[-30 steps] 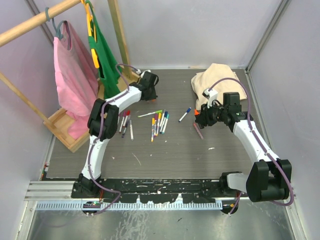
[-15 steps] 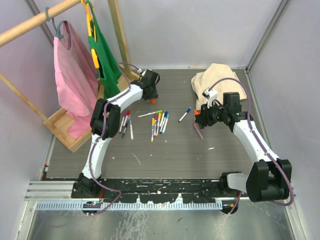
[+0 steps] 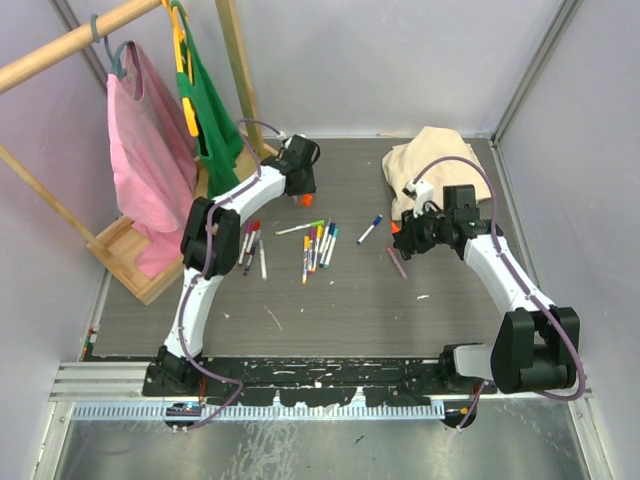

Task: Open the pen caps
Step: Place the pen cap at the center of the board, then place the pen at the center of the board.

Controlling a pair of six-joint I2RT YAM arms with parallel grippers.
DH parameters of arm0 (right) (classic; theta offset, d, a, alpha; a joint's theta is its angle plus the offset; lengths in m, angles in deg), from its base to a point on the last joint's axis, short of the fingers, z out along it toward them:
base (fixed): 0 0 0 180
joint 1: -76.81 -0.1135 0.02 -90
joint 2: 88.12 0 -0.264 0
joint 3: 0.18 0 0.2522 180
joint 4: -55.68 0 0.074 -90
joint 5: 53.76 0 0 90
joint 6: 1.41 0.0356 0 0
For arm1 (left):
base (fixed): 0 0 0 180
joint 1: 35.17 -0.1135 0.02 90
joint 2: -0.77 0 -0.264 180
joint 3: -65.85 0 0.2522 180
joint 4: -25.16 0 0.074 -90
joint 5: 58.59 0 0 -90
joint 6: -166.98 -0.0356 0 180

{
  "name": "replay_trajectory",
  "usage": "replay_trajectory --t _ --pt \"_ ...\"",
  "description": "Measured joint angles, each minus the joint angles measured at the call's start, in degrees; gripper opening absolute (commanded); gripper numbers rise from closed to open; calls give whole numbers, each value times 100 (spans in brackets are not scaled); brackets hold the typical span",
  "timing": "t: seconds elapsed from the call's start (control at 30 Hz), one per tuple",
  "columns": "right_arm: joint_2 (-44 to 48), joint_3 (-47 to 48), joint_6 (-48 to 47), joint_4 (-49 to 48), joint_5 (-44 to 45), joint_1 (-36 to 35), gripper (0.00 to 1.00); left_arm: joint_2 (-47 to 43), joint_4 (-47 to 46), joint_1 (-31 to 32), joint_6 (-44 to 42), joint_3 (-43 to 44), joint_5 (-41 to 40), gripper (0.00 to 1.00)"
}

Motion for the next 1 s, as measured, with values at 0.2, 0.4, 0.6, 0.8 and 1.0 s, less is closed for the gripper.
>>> replay_trajectory --t 0.2,0.4,0.6,0.8,1.0 --pt "-240 149 -212 144 745 0 5 -1021 -595 -2 -387 -1408 352 47" --pt "-901 271 -315 223 1228 0 7 -2892 -1884 -7 -616 -3427 1591 57" --pt "-1327 293 -310 275 1399 24 9 -4247 -3440 -7 -411 -5042 2962 69" --pt "-1655 426 -302 289 1412 48 10 -4688 -4789 -11 317 -6334 4242 70" --pt "-2253 649 -291 317 1397 48 14 -5268 -5386 -11 732 -7241 4640 71"
